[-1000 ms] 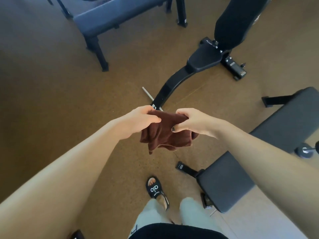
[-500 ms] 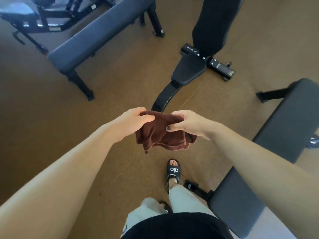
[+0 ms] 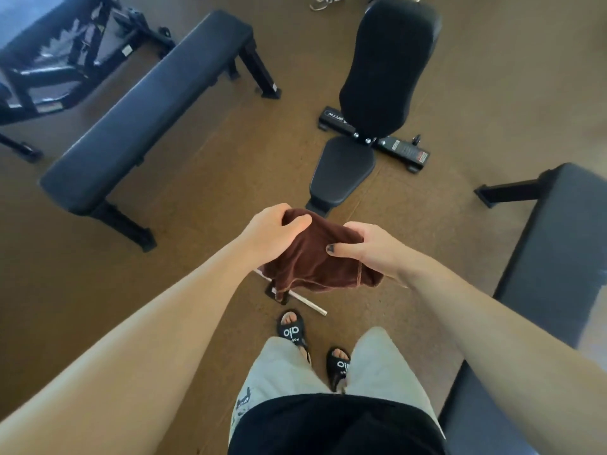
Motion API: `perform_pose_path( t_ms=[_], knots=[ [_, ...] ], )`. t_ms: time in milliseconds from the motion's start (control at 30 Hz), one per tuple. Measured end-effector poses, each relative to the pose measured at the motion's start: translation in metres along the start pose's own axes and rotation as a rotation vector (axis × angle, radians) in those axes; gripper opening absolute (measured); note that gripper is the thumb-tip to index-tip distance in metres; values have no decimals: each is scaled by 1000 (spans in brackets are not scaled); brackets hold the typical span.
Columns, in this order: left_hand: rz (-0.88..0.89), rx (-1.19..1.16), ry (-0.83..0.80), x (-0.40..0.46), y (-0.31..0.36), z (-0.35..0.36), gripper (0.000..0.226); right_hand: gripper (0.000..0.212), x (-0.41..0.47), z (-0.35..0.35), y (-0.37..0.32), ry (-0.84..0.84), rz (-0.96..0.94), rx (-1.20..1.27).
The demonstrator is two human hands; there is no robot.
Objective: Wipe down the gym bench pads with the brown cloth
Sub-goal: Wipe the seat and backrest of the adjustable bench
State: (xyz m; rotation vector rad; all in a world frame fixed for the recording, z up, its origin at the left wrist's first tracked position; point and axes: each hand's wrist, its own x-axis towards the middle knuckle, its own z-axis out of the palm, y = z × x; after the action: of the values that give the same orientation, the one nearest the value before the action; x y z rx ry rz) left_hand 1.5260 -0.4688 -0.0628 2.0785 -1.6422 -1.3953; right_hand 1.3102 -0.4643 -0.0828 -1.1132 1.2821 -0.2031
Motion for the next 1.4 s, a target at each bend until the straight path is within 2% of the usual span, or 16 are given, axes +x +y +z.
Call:
perform_pose_path(
  t_ms=[200, 367, 467, 633, 700, 800, 867, 933, 967, 1033, 1100, 1167, 1300, 1400],
  knots=[
    [43, 82, -74, 96, 23, -2, 30, 14, 68, -48, -1, 30, 59, 84],
    [26, 127, -58, 196, 45, 16, 23, 18, 151, -113, 10, -14, 113, 128],
    [-10, 174, -24, 265, 57, 34, 23, 23, 216, -157, 21, -84, 120, 90],
    [-88, 289, -92, 374, 58, 62, 27, 24, 313, -201, 55, -158, 111, -29],
    [-124, 356, -76, 410, 51, 71, 29, 29, 346, -210, 68, -206, 151, 20],
    [-172, 374, 37, 459, 29, 92, 32, 30, 399, -218, 92, -237, 167, 54],
    [-172, 253, 144, 493, 13, 112, 39, 31, 438, -222, 115, -139, 97, -107],
    [-143, 168, 243, 527, -5, 142, 56, 52, 483, -226, 147, 45, 87, -199],
    [-117, 226, 271, 541, -16, 159, 64, 62, 503, -228, 164, 139, 111, -238],
    [-64, 442, 262, 569, -45, 204, 71, 68, 544, -232, 203, 334, 166, -301],
    [-32, 645, 209, 586, -76, 249, 71, 63, 575, -231, 234, 498, 192, -165],
    [-11, 776, 259, 599, -95, 279, 71, 59, 599, -224, 250, 630, 101, 78],
    [39, 838, 399, 617, -108, 292, 76, 60, 630, -199, 256, 818, -41, 410],
    [87, 854, 443, 624, -107, 289, 78, 55, 635, -192, 260, 901, -116, 525]
  ],
)
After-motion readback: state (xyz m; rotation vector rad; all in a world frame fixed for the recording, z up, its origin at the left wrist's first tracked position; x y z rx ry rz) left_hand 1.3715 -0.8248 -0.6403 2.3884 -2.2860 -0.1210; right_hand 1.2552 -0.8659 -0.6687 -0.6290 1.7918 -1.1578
